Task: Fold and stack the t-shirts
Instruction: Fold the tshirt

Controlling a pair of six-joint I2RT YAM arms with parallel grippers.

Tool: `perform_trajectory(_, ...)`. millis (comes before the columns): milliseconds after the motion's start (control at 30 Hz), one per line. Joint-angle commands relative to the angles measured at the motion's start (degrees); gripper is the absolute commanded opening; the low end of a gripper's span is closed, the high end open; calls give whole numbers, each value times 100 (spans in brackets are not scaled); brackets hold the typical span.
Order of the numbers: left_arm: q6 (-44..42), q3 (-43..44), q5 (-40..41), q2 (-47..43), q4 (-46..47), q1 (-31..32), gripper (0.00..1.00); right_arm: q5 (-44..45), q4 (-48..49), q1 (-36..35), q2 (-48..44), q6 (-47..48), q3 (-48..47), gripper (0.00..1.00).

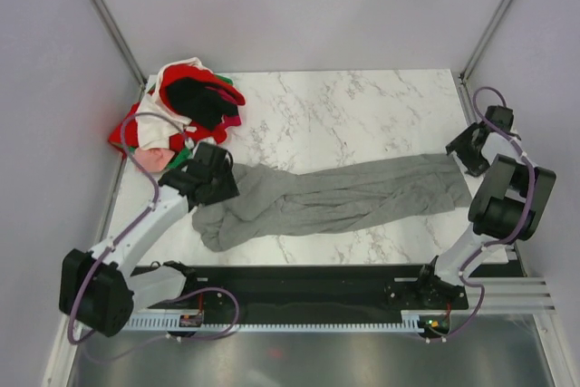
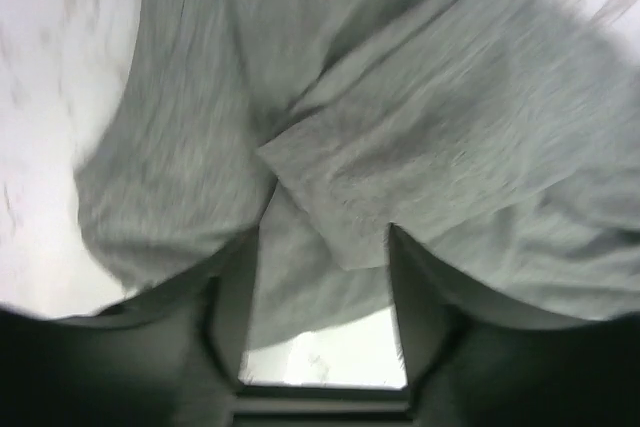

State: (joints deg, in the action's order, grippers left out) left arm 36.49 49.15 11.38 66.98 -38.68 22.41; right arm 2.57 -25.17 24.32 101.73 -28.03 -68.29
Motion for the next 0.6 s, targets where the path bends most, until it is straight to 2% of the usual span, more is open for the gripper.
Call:
perform_trajectory(0,1078,-730,75,-876,-472,96,69,15,266,283,-548,-369,202,98)
perform_trajectory(133,1413,-994,58,-1659,-703,123,70,-518,398,162,-961,-475,246,98)
perform_trajectory(233,1598,-1065,145,-1794,-703,210,67,-599,451,-382,-1199,-327,255,98)
perform_trajectory(400,1852,-933,330,-1110,-615,456,64,-626,451,-1278,-1393,-106,641,98)
perform_trajectory(567,2125,-845,470,-47,-98,860,61,-617,451,-1631,-1147,34,1220,96)
